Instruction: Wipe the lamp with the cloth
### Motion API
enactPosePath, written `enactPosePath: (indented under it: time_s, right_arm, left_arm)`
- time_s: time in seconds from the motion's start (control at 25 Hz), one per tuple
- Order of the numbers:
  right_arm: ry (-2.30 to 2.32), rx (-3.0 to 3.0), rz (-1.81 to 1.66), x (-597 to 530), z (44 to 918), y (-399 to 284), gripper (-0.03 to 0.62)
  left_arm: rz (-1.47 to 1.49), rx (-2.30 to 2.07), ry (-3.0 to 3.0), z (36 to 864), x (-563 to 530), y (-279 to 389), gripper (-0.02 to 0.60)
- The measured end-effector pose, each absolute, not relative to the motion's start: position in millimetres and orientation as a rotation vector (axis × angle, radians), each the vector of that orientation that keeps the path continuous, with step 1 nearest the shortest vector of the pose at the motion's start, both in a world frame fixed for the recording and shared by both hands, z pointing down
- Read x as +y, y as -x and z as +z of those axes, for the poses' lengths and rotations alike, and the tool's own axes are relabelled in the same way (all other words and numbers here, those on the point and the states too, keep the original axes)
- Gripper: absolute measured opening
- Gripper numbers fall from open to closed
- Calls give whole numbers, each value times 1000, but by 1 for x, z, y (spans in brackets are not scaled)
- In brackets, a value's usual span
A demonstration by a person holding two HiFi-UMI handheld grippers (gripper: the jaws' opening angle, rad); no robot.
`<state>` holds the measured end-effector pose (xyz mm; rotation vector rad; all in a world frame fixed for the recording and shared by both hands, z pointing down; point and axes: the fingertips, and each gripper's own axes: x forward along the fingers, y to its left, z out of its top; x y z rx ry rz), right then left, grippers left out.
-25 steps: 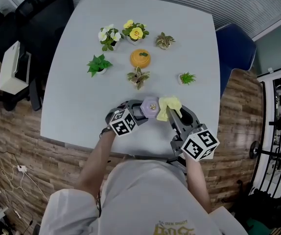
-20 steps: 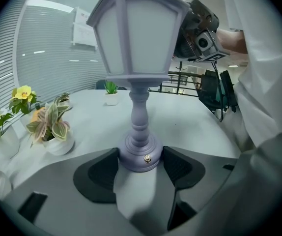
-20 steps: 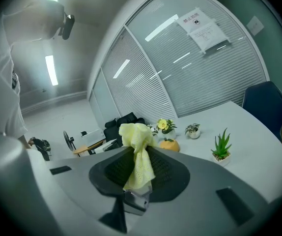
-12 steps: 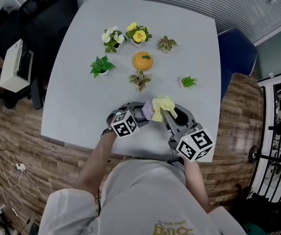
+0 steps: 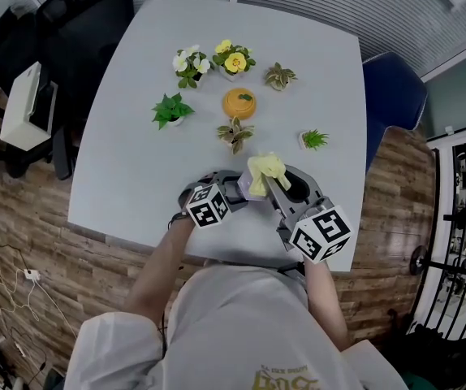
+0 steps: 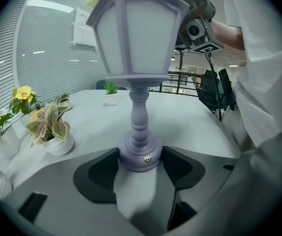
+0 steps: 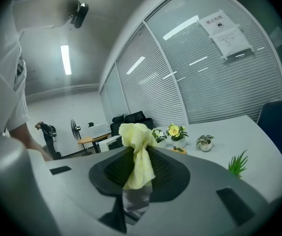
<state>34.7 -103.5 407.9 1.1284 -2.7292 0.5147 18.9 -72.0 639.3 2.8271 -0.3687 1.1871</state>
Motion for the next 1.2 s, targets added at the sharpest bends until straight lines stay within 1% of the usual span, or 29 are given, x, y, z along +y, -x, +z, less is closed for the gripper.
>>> enactPosePath:
  time_s: [0.28, 0.52, 1.2]
  right_arm:
    - [-1087, -2726, 565, -117, 411, -31, 87]
    - [-1042, -2664, 561, -118, 433, -25, 87]
    - [-1154, -2622, 514, -123, 440, -37, 87]
  left_arm:
    - [1190, -369, -2827, 638, -72, -19, 295]
    - [1189, -362, -2822, 639, -72, -19, 296]
    - [1188, -366, -2827, 638, -72, -19, 296]
